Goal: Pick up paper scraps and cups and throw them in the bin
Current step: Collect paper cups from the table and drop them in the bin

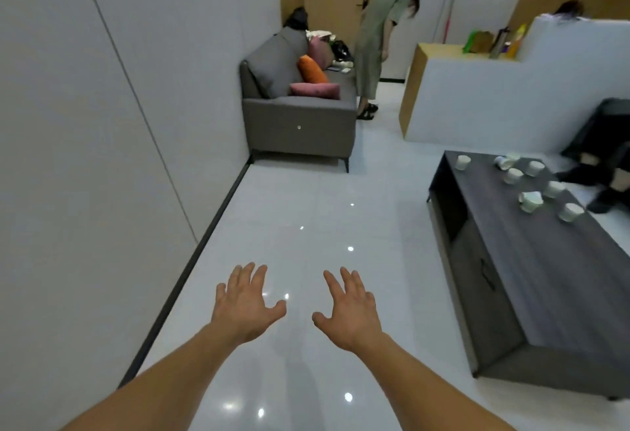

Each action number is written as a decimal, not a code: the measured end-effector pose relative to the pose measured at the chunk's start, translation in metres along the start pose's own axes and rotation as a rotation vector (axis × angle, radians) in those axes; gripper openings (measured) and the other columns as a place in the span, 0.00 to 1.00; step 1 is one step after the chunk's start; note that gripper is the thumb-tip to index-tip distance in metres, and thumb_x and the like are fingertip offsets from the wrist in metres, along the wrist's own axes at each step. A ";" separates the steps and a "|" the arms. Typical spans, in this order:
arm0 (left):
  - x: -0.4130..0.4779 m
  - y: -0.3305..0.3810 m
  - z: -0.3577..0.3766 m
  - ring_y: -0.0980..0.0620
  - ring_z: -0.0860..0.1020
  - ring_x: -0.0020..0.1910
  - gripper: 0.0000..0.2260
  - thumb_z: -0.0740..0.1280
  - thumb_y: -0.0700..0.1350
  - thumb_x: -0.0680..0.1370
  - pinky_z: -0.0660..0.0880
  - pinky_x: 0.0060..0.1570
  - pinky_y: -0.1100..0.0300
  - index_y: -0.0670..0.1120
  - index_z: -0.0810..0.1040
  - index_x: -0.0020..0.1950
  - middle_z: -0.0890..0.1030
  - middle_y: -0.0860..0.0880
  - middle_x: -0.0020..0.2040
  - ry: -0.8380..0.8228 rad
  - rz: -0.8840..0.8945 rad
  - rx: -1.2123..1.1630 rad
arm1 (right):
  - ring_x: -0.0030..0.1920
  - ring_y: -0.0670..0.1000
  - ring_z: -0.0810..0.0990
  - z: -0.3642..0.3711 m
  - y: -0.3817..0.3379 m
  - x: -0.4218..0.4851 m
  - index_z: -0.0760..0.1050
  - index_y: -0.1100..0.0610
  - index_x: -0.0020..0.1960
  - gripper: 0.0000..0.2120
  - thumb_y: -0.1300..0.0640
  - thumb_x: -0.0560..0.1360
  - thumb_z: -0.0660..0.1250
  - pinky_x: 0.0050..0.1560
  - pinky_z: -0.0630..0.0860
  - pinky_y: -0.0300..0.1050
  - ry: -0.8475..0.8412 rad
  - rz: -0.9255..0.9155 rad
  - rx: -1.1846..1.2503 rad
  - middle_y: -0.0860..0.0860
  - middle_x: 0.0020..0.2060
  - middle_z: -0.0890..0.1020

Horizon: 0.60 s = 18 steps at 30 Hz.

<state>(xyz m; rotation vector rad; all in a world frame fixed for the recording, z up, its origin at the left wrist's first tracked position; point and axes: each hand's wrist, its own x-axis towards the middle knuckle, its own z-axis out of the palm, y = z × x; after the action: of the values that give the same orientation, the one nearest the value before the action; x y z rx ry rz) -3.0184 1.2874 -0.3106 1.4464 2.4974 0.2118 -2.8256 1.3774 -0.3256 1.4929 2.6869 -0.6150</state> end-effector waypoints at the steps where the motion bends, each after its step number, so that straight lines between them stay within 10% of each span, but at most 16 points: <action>1: 0.014 0.017 0.002 0.48 0.45 0.78 0.40 0.56 0.69 0.72 0.48 0.74 0.45 0.53 0.49 0.78 0.49 0.50 0.79 -0.009 0.036 0.009 | 0.78 0.54 0.37 -0.006 0.015 0.005 0.41 0.44 0.79 0.40 0.36 0.76 0.58 0.75 0.47 0.59 0.004 0.033 0.012 0.51 0.79 0.42; 18: 0.313 0.260 0.046 0.48 0.46 0.77 0.40 0.57 0.68 0.72 0.51 0.73 0.46 0.51 0.51 0.78 0.52 0.49 0.79 -0.183 0.568 0.038 | 0.78 0.54 0.37 -0.109 0.222 0.183 0.40 0.44 0.79 0.40 0.38 0.77 0.60 0.76 0.45 0.59 0.114 0.561 0.084 0.50 0.79 0.41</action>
<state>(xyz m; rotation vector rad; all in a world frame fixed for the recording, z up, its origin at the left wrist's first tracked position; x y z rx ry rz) -2.9384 1.6884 -0.3342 2.0571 1.9080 0.1237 -2.7238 1.6678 -0.3344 2.2285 2.1564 -0.6192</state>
